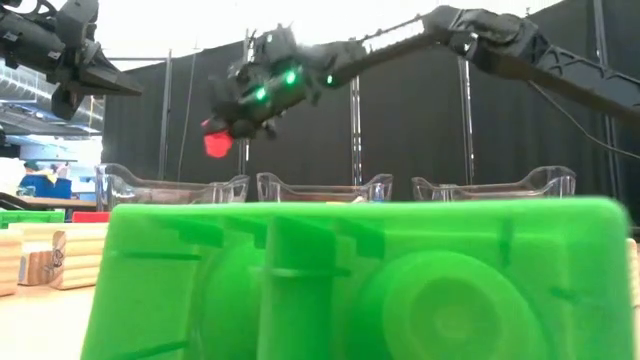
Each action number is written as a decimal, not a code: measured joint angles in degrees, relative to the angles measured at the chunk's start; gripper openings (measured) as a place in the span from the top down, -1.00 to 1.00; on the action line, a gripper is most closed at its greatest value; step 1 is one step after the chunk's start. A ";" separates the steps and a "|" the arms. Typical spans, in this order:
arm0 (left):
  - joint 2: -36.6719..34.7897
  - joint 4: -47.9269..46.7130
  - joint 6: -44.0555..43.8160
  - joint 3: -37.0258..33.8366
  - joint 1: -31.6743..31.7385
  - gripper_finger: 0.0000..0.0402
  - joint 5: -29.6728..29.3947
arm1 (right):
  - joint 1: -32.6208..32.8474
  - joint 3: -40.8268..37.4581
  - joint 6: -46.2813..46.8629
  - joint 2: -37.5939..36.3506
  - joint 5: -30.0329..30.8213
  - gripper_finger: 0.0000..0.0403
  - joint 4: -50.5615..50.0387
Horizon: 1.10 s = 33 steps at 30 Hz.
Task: Sort blocks by size
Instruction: Put the small red game piece into the left transparent bin
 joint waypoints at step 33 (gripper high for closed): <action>0.02 -0.02 -0.02 0.00 0.04 0.99 0.13 | 17.75 0.30 -25.69 -5.63 -8.06 -0.65 -41.45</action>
